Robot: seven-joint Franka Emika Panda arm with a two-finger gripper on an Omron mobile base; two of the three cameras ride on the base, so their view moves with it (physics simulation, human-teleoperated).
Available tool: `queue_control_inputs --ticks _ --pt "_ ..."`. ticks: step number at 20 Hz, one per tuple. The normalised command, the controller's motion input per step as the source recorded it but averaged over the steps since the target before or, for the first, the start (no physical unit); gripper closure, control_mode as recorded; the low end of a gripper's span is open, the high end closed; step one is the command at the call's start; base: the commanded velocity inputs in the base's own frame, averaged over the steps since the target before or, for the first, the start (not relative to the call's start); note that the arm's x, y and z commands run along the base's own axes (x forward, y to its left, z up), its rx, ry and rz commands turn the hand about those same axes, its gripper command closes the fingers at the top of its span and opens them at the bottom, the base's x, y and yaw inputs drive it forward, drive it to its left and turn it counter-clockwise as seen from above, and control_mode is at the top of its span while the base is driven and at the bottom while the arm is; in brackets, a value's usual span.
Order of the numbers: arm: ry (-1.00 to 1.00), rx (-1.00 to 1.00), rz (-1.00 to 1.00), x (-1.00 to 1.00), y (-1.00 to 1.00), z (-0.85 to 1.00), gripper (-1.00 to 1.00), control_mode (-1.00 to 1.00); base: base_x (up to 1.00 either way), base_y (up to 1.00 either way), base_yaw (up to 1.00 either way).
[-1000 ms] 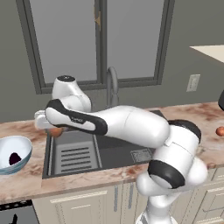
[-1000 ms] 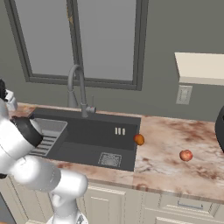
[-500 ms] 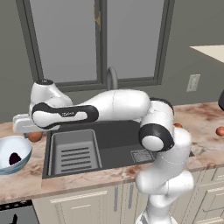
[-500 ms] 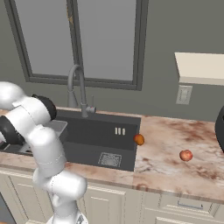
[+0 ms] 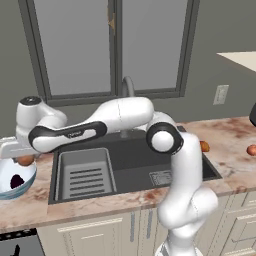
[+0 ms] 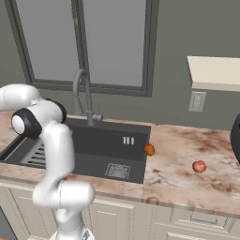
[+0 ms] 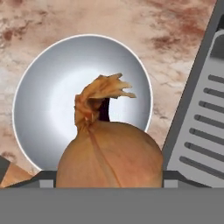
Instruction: There is a mixed pile of frozen fruits and vegetables on the counter. Locate all the frozen vegetables and place the items in a bowl on the counter. Take all the frozen fruits and defrost them in a running sink.
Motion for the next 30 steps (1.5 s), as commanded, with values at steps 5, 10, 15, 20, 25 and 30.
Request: queue_control_inputs --ticks 5,10,15,20,25,30 --pt "0.02 -0.05 -0.04 0.05 0.09 -0.21 1.00 -1.00 0.00 0.00 0.00" --pt "0.04 0.02 -0.02 0.00 0.06 -0.55 -1.00 -1.00 0.00 0.00 0.00" --pt "0.00 0.01 0.00 0.09 -0.08 -0.23 -1.00 -1.00 0.00 0.00 0.00" --pt "0.00 0.00 0.00 0.09 -0.11 0.03 -1.00 -1.00 0.00 0.00 0.00" --pt "0.00 0.00 0.00 0.03 -0.01 0.00 -1.00 -1.00 0.00 0.00 0.00" --pt "0.01 -0.01 0.00 -0.02 -0.24 0.42 -1.00 -1.00 0.00 0.00 0.00"
